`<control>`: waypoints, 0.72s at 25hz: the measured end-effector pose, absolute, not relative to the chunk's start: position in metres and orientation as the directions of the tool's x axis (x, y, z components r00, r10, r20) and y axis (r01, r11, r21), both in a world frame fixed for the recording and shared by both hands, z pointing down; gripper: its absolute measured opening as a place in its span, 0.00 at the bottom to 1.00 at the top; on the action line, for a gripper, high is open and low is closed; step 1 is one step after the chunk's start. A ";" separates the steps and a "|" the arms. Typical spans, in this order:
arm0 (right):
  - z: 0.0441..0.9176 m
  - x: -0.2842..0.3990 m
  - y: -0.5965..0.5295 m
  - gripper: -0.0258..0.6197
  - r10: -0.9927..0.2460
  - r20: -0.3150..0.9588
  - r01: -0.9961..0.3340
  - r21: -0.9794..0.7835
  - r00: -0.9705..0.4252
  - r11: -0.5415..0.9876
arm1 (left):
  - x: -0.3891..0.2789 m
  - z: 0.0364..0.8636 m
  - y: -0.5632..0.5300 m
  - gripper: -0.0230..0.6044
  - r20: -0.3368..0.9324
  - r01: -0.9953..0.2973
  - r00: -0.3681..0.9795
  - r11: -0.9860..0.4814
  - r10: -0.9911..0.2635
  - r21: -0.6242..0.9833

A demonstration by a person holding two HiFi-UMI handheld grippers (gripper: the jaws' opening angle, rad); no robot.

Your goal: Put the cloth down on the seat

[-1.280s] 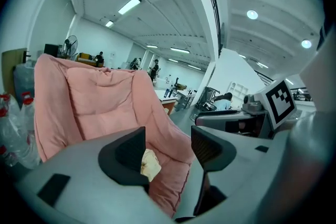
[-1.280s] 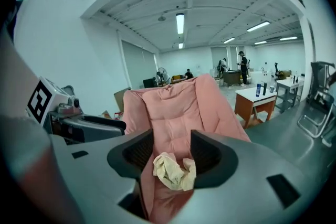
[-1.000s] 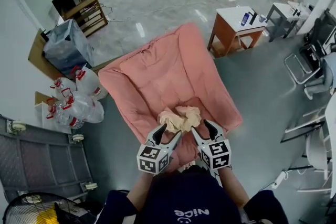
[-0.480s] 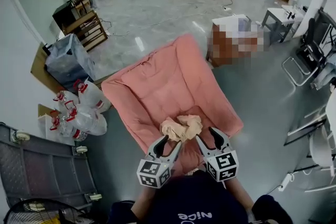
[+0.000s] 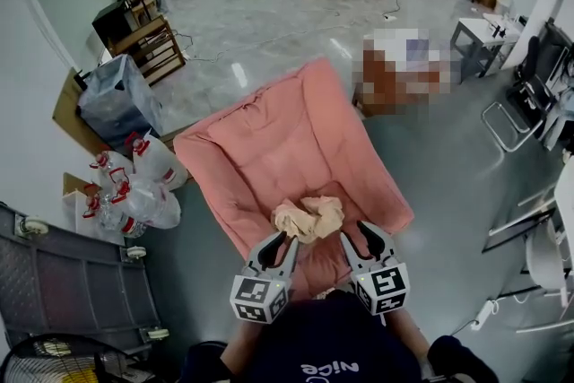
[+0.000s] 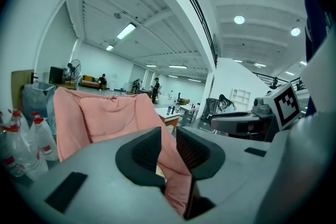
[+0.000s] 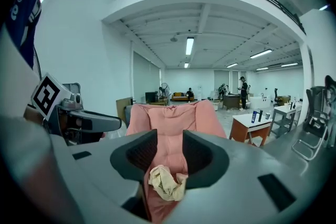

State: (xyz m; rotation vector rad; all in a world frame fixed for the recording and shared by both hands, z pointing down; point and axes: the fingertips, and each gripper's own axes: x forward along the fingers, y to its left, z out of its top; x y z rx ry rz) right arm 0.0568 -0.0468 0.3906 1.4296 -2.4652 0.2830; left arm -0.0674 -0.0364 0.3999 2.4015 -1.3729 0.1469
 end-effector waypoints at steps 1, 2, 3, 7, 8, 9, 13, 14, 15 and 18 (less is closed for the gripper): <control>0.390 0.058 -0.047 0.27 -0.820 0.333 -0.873 -0.021 -0.466 0.488 | -0.071 0.400 -0.037 0.18 0.267 -0.857 0.507 -0.445 -0.819 0.261; 0.390 0.059 -0.047 0.22 -0.823 0.333 -0.875 -0.015 -0.460 0.483 | -0.073 0.399 -0.038 0.14 0.264 -0.861 0.498 -0.436 -0.826 0.261; 0.390 0.060 -0.046 0.17 -0.826 0.334 -0.878 -0.012 -0.455 0.479 | -0.075 0.399 -0.038 0.11 0.262 -0.864 0.493 -0.432 -0.829 0.260; 0.393 0.064 -0.049 0.13 -0.830 0.337 -0.884 -0.014 -0.444 0.467 | -0.069 0.398 -0.038 0.07 0.255 -0.855 0.511 -0.453 -0.821 0.254; 0.393 0.063 -0.050 0.13 -0.828 0.339 -0.882 -0.012 -0.446 0.471 | -0.068 0.399 -0.038 0.07 0.252 -0.850 0.518 -0.458 -0.818 0.259; 0.393 0.061 -0.050 0.13 -0.824 0.342 -0.879 -0.010 -0.451 0.477 | -0.067 0.399 -0.037 0.07 0.252 -0.847 0.523 -0.461 -0.815 0.265; 0.392 0.056 -0.045 0.13 -0.811 0.352 -0.867 0.000 -0.467 0.499 | -0.061 0.399 -0.032 0.07 0.260 -0.840 0.535 -0.472 -0.804 0.267; 0.392 0.056 -0.044 0.13 -0.810 0.351 -0.864 0.007 -0.469 0.503 | -0.059 0.399 -0.032 0.07 0.261 -0.839 0.538 -0.476 -0.802 0.264; 0.391 0.056 -0.044 0.13 -0.810 0.350 -0.862 0.013 -0.471 0.507 | -0.057 0.398 -0.032 0.07 0.260 -0.837 0.540 -0.479 -0.801 0.263; 0.389 0.054 -0.044 0.12 -0.807 0.350 -0.857 0.021 -0.475 0.514 | -0.056 0.396 -0.032 0.07 0.256 -0.836 0.541 -0.479 -0.801 0.269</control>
